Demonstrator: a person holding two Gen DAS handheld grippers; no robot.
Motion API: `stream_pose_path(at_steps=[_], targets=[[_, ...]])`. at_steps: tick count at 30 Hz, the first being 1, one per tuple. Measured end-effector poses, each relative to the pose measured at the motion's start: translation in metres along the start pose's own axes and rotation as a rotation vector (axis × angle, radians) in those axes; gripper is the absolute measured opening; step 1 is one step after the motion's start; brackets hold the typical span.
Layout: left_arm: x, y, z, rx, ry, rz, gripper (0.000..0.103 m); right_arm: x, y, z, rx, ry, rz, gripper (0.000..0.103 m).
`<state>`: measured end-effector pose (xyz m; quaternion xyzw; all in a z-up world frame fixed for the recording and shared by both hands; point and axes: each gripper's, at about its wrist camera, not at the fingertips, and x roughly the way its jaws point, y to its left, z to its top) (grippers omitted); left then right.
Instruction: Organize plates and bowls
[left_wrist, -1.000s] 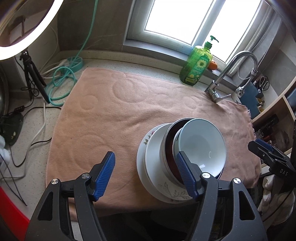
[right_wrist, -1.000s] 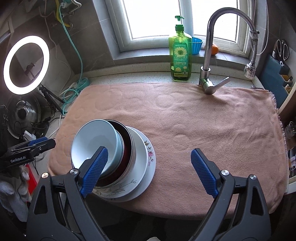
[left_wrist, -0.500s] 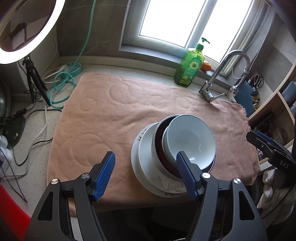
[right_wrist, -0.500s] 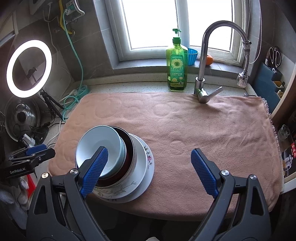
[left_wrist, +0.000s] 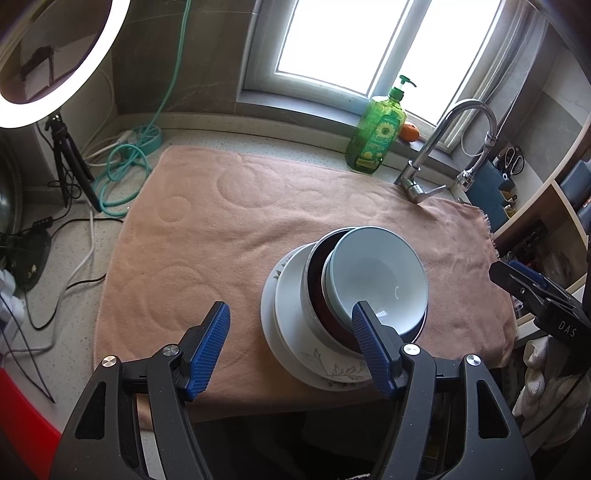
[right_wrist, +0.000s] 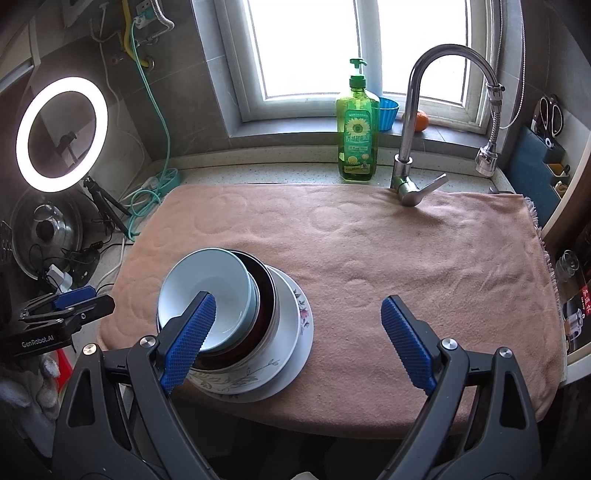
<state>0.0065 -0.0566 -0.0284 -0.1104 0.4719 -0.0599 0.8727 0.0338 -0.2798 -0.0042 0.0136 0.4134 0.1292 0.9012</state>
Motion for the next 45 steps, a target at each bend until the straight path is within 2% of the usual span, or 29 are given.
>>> stream_pose_path(at_steps=[38,45], targets=[[0.0092,-0.0002,0.0017,0.005,0.016,-0.008,0.068,0.0054,-0.0029,0.0023,0.015,0.012,-0.005,0.093],[0.0085,0.0003,0.0044,0.003,0.01,0.015,0.068,0.0066,-0.003,0.0017,0.013,0.012,-0.005,0.093]])
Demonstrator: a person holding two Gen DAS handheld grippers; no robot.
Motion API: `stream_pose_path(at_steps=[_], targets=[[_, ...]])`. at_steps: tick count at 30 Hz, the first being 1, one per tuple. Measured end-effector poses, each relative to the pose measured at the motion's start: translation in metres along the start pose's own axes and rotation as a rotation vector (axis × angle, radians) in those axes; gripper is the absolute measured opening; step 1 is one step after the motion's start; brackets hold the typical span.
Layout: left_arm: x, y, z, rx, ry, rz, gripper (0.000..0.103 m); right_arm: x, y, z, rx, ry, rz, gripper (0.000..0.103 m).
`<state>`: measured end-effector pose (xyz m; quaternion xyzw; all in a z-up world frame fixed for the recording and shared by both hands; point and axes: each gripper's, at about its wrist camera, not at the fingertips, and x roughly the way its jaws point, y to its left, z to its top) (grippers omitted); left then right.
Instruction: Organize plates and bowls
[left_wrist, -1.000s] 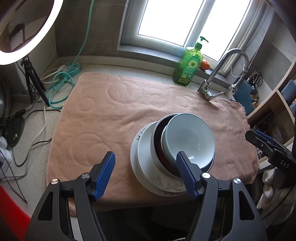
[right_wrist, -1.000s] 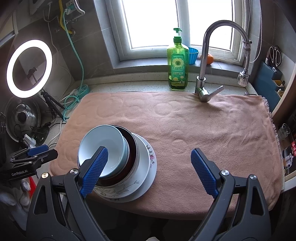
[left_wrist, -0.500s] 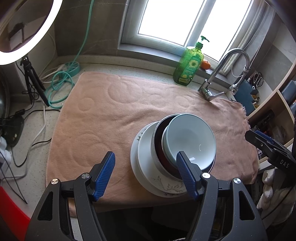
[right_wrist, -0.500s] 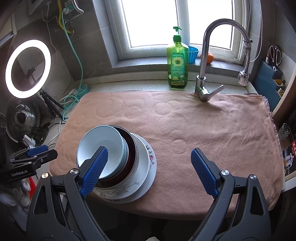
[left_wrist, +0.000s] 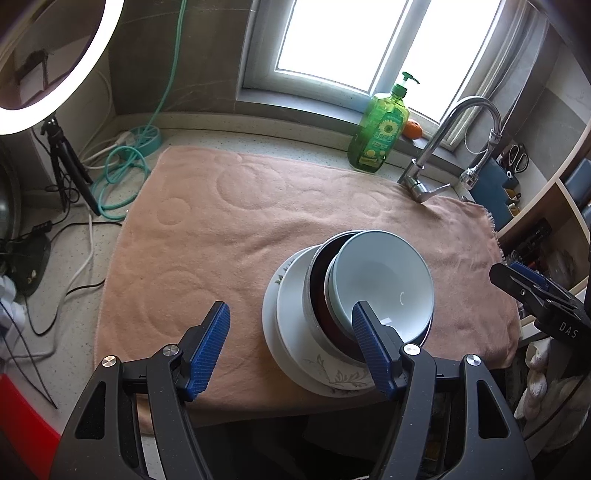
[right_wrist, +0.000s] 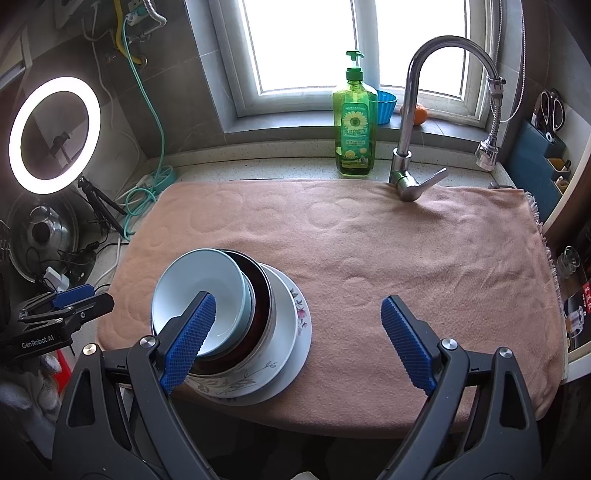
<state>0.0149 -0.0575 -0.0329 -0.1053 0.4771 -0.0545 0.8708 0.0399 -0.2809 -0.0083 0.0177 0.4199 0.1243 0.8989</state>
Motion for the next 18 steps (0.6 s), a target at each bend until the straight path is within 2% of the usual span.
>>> stream_pose_path(at_steps=[5,18], targets=[[-0.0001,0.0005,0.0024,0.0,-0.004,0.029,0.068,0.001,-0.0016,-0.0017,0.001,-0.005,-0.006,0.093],[-0.001,-0.0024,0.0079,0.001,-0.027,0.04,0.068,0.0058,-0.0084,0.0019,0.001,0.004,-0.011,0.093]])
